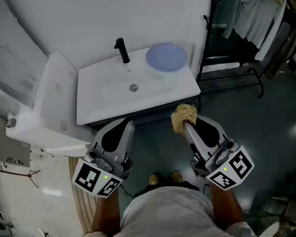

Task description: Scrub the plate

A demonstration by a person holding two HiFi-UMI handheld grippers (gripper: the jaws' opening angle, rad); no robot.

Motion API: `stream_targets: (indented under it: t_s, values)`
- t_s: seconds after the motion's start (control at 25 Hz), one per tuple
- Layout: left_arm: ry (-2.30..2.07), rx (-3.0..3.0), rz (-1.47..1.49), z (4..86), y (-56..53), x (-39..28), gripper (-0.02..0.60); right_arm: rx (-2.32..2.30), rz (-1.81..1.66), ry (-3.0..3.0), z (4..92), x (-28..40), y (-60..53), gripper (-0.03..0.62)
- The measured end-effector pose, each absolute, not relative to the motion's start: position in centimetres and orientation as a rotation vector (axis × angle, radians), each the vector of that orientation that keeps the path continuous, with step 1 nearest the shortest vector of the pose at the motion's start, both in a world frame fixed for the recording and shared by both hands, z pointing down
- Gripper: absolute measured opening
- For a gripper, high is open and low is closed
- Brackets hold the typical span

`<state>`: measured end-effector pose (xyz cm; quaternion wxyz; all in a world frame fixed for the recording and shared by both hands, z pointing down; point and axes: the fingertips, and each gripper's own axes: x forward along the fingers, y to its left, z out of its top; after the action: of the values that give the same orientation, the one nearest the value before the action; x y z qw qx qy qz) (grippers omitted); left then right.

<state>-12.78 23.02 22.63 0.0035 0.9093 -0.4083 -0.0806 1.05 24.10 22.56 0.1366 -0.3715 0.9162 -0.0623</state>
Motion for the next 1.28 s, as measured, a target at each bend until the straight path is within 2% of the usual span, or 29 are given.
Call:
stream_targets:
  t_s: [0.6, 1.28]
  values:
    - [-1.231, 2.875, -0.287, 23.4, 22.0, -18.6, 0.015, -1.211, -0.156, 2.607, 23.1, -2.0, 23.4, 0.061]
    - [-1.209, 2.856, -0.321, 24.1, 17.4, -19.4, 0.015, -1.296, -0.163, 2.605, 23.9, -1.2, 19.4, 0.061]
